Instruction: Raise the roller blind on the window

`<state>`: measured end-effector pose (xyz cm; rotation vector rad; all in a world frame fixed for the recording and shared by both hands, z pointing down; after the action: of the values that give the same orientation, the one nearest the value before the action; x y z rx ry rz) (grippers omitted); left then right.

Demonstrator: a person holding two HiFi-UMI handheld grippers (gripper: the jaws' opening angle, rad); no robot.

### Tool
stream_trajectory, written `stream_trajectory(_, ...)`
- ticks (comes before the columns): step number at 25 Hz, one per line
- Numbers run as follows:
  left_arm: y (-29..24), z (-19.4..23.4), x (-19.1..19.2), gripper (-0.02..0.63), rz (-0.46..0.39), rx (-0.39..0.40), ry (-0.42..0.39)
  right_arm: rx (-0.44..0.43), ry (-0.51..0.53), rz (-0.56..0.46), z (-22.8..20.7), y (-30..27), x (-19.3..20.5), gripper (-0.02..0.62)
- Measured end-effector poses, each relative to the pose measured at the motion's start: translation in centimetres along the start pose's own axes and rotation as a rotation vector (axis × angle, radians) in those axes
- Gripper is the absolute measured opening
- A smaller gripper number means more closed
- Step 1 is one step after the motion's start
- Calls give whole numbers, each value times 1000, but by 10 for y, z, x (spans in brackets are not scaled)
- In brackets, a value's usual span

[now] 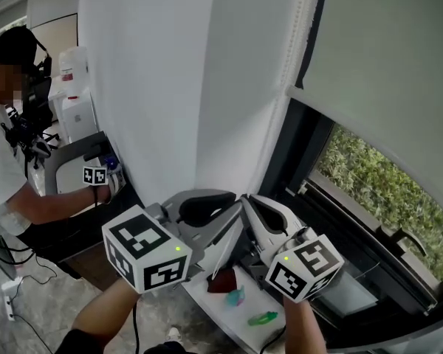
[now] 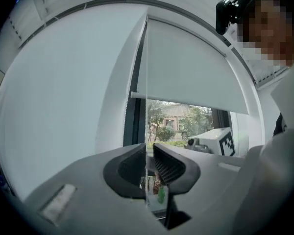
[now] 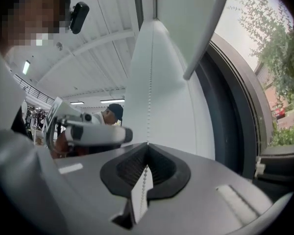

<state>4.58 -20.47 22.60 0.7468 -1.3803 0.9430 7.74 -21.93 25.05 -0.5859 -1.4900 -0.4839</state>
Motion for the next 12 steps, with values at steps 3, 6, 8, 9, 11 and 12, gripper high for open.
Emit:
stream_trajectory(3, -11, -1, -7, 60, -2, -11, -34, -1, -23, 63, 1, -2, 36, 6)
stream_trajectory(6, -20, 3, -7, 86, -5, -30, -48, 0, -52, 117, 4, -5, 75, 6)
stream_trajectory(8, -23, 4, -6, 86, -7, -37, -50, 1, -74, 135, 6, -5, 93, 6)
stream_trajectory(9, -25, 5, -6, 86, -4, -37, -51, 1, -84, 136, 6, -4, 98, 6)
stream_trajectory(11, -29, 5, -4, 84, 11, -36, -55, -1, -102, 129, 7, -1, 100, 6)
stream_trajectory(12, -30, 5, -4, 84, 19, -35, -59, -3, -106, 127, 7, 0, 100, 6)
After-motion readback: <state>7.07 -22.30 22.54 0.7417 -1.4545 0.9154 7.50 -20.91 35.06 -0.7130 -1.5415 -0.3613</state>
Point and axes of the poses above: the fingertips, and each gripper's own axes: y backward along the fingers, z to its left, x out of its underside, the point moved 1 cm from there along y, backward along the fingers, and after that the axes turned 8 degrees about z, right-handed, at the moved point
